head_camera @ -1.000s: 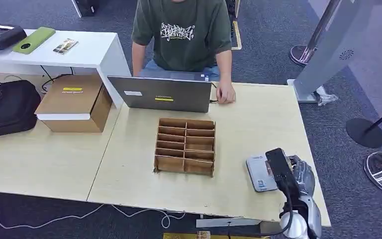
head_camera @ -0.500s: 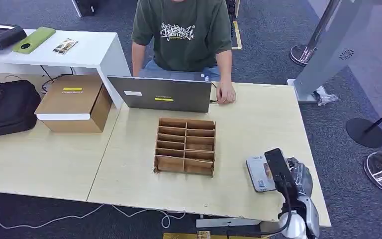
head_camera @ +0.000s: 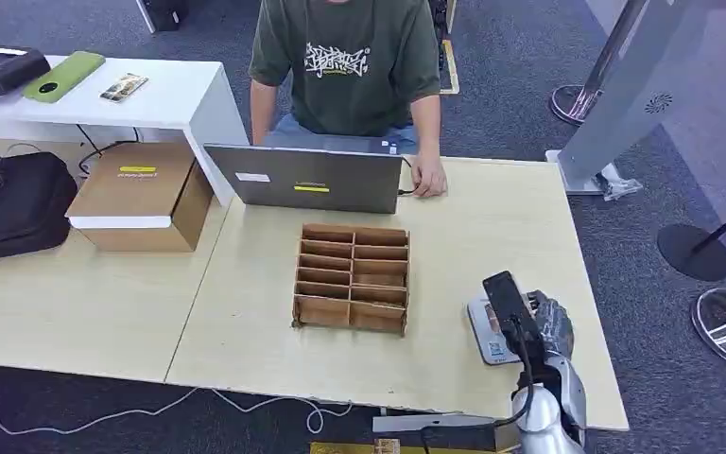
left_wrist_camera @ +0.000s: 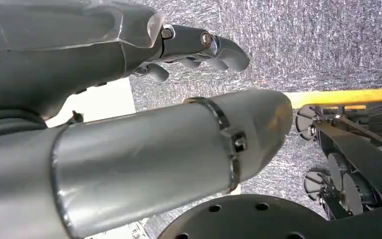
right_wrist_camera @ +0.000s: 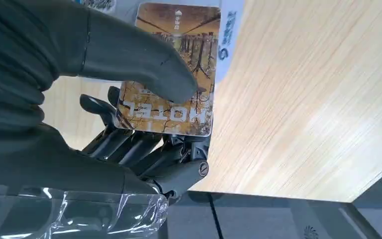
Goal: Pass the card to the sensor for recognition and then transmit it.
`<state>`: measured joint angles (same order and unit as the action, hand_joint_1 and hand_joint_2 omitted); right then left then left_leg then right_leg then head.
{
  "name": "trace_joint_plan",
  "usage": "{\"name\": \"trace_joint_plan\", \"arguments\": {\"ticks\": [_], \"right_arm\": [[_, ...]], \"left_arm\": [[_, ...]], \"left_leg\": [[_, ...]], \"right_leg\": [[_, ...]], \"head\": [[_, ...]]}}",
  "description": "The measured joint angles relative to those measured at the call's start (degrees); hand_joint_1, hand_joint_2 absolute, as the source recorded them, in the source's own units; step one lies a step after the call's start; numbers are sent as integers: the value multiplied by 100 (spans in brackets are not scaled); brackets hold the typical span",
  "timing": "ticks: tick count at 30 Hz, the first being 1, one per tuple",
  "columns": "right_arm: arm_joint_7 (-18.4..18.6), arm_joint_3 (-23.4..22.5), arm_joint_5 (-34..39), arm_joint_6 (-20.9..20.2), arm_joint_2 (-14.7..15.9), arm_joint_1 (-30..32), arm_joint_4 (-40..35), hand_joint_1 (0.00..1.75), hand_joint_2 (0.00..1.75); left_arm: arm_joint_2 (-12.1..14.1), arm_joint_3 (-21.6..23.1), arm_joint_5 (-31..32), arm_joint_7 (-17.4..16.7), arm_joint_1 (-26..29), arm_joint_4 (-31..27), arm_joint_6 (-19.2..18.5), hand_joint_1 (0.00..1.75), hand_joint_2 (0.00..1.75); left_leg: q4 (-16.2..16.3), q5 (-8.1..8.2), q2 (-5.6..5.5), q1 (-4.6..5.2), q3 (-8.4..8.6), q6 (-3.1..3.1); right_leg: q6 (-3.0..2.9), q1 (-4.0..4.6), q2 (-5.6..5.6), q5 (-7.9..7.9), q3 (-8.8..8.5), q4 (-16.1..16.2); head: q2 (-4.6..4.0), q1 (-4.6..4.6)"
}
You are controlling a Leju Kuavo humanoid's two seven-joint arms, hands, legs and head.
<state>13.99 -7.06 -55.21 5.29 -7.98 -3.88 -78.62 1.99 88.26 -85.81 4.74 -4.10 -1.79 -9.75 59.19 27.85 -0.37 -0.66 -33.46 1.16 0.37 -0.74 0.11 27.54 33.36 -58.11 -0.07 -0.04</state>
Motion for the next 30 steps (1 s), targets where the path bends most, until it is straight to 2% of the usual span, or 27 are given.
{"name": "trace_joint_plan", "arguments": {"ticks": [12,30], "right_arm": [[-35,238,4,-11,-46,-113,181,175,175],[4,293,-2,-50,-44,-117,269,175,175]], "left_arm": [[0,0,103,0,-2,0,18,0,0],[11,0,107,-46,-3,0,17,0,0]], "left_leg": [[0,0,-1,1,-2,0],[0,0,-1,0,-2,0]], "right_leg": [[0,0,-1,0,0,0],[0,0,-1,0,0,0]], "head": [[0,0],[0,0]]}}
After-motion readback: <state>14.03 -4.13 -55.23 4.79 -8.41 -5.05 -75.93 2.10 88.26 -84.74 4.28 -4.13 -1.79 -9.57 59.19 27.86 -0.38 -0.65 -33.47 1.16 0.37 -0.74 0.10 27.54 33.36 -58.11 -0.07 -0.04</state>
